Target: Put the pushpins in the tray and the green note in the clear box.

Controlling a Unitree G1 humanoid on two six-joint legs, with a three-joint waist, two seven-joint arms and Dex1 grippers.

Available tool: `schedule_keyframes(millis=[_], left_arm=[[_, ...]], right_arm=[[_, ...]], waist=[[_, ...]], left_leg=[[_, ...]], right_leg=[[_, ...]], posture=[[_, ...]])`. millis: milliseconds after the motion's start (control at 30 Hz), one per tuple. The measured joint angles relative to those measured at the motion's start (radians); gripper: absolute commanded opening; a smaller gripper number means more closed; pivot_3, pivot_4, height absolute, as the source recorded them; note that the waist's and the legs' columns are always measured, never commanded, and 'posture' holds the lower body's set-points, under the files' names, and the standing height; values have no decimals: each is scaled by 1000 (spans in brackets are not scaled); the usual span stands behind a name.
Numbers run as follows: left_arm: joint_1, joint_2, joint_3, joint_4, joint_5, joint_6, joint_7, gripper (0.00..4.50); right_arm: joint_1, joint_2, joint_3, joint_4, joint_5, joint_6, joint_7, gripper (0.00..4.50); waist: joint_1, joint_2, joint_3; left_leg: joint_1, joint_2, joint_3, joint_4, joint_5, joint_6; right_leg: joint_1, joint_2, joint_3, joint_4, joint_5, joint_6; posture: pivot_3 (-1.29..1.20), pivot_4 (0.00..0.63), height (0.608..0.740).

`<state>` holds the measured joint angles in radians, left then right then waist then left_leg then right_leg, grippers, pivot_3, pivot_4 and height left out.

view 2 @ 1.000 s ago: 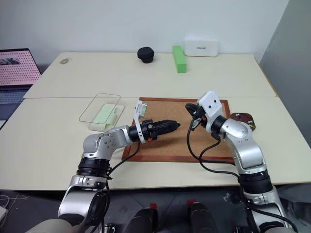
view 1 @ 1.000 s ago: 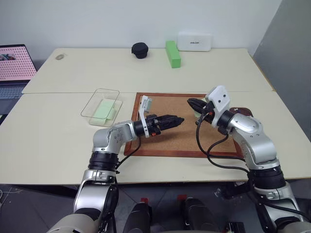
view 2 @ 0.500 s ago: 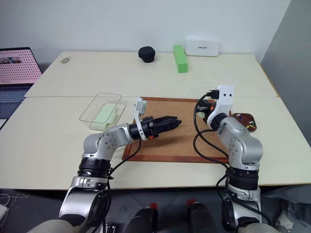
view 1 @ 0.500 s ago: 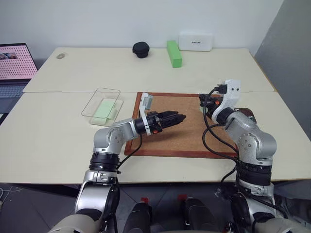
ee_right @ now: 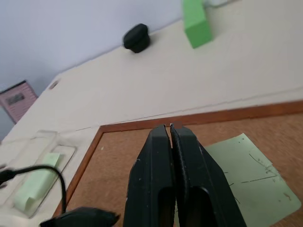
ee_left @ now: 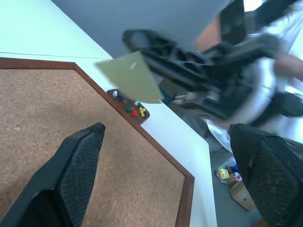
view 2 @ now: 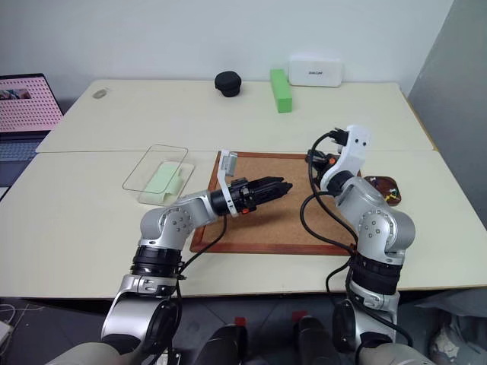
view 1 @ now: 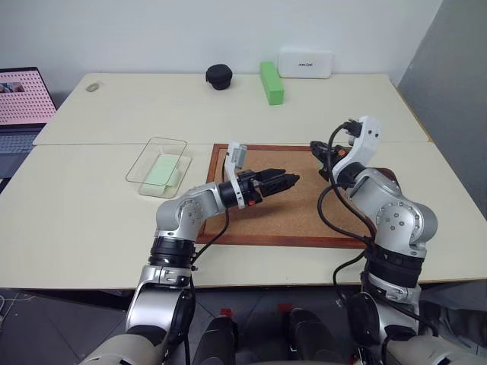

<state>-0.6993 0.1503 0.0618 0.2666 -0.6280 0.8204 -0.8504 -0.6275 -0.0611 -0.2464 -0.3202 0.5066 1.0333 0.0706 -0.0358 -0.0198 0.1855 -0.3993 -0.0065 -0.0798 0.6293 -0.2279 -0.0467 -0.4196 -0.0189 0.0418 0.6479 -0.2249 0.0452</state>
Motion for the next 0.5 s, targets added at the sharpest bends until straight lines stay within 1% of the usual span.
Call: schedule_keyframes(millis=[100, 200, 500], left_arm=[[-8, -4, 16, 11, -11, 23, 18, 4417], [-8, -19, 22, 15, -23, 31, 34, 4417], [-25, -57, 26, 20, -32, 42, 75, 4417]], right_arm=[[31, -37, 84, -30, -15, -30, 38, 0], [50, -54, 134, -34, -23, -55, 60, 0], [59, -69, 172, -41, -27, -97, 64, 0]], waist=[[-4, 0, 0], [-4, 0, 0], [-5, 0, 0]], left_leg=[[0, 0, 0, 0, 0, 0], [0, 0, 0, 0, 0, 0], [0, 0, 0, 0, 0, 0]], right_leg=[[0, 0, 0, 0, 0, 0], [0, 0, 0, 0, 0, 0], [0, 0, 0, 0, 0, 0]], posture=[[0, 150, 740], [0, 150, 740], [0, 150, 740]])
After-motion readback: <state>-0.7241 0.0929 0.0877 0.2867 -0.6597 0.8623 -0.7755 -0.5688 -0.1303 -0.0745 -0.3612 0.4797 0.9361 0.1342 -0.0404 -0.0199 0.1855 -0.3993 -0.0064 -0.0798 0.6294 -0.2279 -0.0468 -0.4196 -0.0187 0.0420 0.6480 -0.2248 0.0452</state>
